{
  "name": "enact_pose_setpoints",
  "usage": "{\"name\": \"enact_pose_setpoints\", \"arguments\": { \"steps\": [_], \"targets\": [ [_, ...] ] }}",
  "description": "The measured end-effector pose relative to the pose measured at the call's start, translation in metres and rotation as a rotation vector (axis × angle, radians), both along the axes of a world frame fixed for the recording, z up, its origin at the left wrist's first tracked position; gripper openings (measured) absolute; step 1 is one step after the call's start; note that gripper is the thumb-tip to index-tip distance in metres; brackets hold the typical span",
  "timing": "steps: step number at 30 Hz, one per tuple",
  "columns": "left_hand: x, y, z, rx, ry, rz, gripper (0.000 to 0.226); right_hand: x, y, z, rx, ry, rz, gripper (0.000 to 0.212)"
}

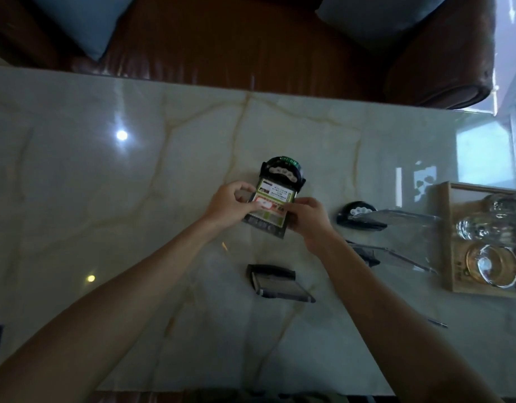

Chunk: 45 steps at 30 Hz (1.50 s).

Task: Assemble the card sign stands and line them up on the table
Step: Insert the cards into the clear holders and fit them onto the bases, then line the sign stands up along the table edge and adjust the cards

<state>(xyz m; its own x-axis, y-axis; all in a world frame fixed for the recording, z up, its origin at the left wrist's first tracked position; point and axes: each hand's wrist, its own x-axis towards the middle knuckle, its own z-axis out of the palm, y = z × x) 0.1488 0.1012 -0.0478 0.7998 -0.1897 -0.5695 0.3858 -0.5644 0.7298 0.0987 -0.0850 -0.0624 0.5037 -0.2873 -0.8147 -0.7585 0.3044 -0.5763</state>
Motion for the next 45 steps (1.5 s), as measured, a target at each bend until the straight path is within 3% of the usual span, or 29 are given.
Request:
{"name": "enact_pose_setpoints", "arguments": {
  "steps": [3, 5, 11, 19, 22, 24, 28, 32, 35, 38, 41, 45],
  "targets": [
    [0.004, -0.011, 0.028, -0.116, 0.015, 0.055, 0.007, 0.005, -0.008, 0.022, -0.001, -0.042, -0.023, 0.017],
    [0.003, -0.017, 0.041, -0.148, 0.04, 0.106, 0.014, 0.004, -0.013, 0.036, 0.019, -0.051, -0.015, 0.003],
    [-0.009, -0.021, 0.055, -0.227, 0.068, 0.138, 0.036, -0.013, -0.014, 0.052, 0.069, 0.039, -0.037, 0.027],
    [-0.026, -0.029, 0.084, -0.175, -0.061, 0.022, 0.009, -0.037, -0.021, 0.084, 0.157, -0.043, -0.077, 0.022],
    [-0.028, -0.032, 0.1, -0.075, -0.215, 0.009, 0.021, -0.045, -0.026, 0.104, 0.069, -0.107, -0.015, 0.018],
    [-0.03, -0.039, 0.117, -0.061, -0.288, 0.007, 0.018, -0.049, -0.034, 0.12, -0.025, -0.149, 0.033, 0.019],
    [-0.037, -0.062, 0.139, -0.143, -0.268, -0.151, 0.011, -0.054, -0.06, 0.155, -0.261, -0.304, 0.13, 0.018],
    [-0.051, -0.097, 0.143, -0.175, -0.275, -0.266, 0.02, -0.057, -0.101, 0.173, -0.575, -0.413, 0.159, 0.016],
    [-0.067, -0.123, 0.139, -0.182, -0.261, -0.36, 0.029, -0.063, -0.133, 0.171, -0.906, -0.399, 0.311, 0.025],
    [-0.081, -0.149, 0.133, -0.129, -0.305, -0.51, 0.04, -0.068, -0.164, 0.155, -1.124, -0.299, 0.648, 0.042],
    [-0.09, -0.177, 0.124, -0.034, -0.373, -0.647, 0.041, -0.071, -0.183, 0.134, -1.112, -0.248, 0.948, 0.049],
    [-0.096, -0.208, 0.106, 0.058, -0.33, -0.796, 0.03, -0.067, -0.202, 0.112, -1.066, -0.294, 1.212, 0.025]
  ]
}}
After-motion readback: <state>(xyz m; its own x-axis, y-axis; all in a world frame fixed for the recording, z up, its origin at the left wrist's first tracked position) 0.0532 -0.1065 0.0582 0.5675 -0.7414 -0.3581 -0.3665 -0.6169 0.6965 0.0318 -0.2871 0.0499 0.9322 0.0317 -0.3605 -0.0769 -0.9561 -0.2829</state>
